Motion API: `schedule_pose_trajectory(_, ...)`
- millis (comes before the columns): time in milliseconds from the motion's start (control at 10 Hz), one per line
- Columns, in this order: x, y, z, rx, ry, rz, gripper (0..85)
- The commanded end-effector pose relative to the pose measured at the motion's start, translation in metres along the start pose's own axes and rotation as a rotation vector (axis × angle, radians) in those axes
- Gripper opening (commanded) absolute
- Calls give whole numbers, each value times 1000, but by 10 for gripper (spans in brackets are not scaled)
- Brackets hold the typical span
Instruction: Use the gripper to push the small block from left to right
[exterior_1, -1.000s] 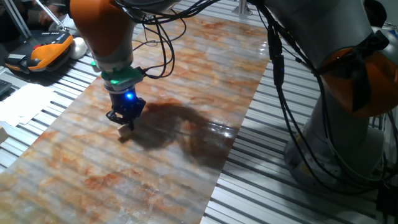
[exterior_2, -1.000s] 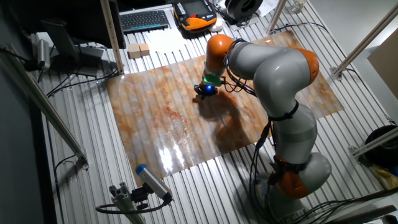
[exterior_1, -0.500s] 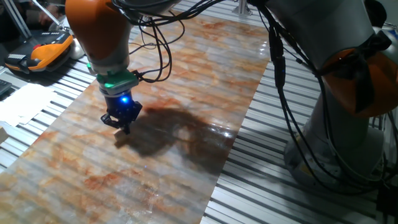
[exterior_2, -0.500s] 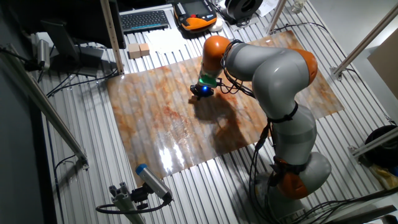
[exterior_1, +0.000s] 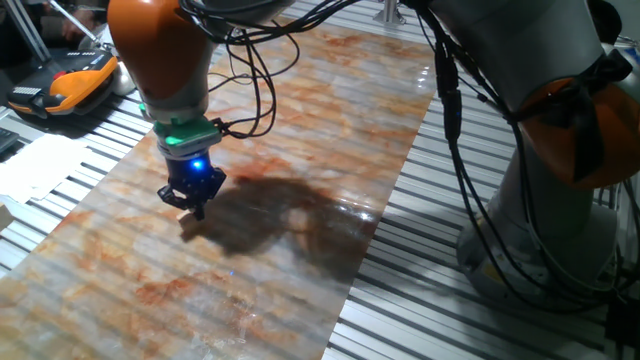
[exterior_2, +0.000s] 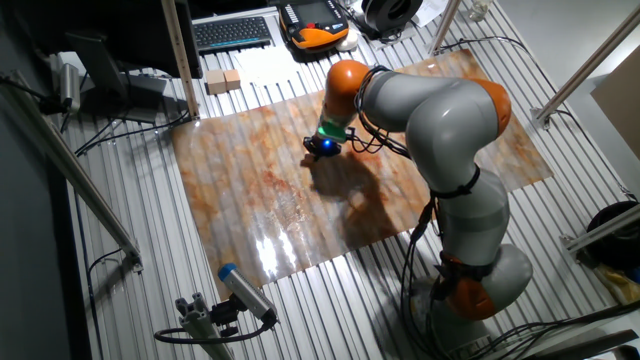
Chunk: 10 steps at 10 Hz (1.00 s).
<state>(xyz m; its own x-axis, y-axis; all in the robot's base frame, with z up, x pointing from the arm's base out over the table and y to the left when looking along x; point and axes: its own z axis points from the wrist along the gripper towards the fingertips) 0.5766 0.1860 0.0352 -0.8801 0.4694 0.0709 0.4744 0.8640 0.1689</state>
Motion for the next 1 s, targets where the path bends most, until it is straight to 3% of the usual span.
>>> schedule_pose_trajectory(0, 3, 1, 0, -33, 4, 14, 0)
schedule_pose_trajectory(200, 6, 2, 2, -25, -3, 15, 0)
schedule_pose_trajectory(500, -1, -6, -16, 14, 24, -31, 0)
schedule_pose_trajectory(900, -21, -35, -58, 130, 75, -206, 0)
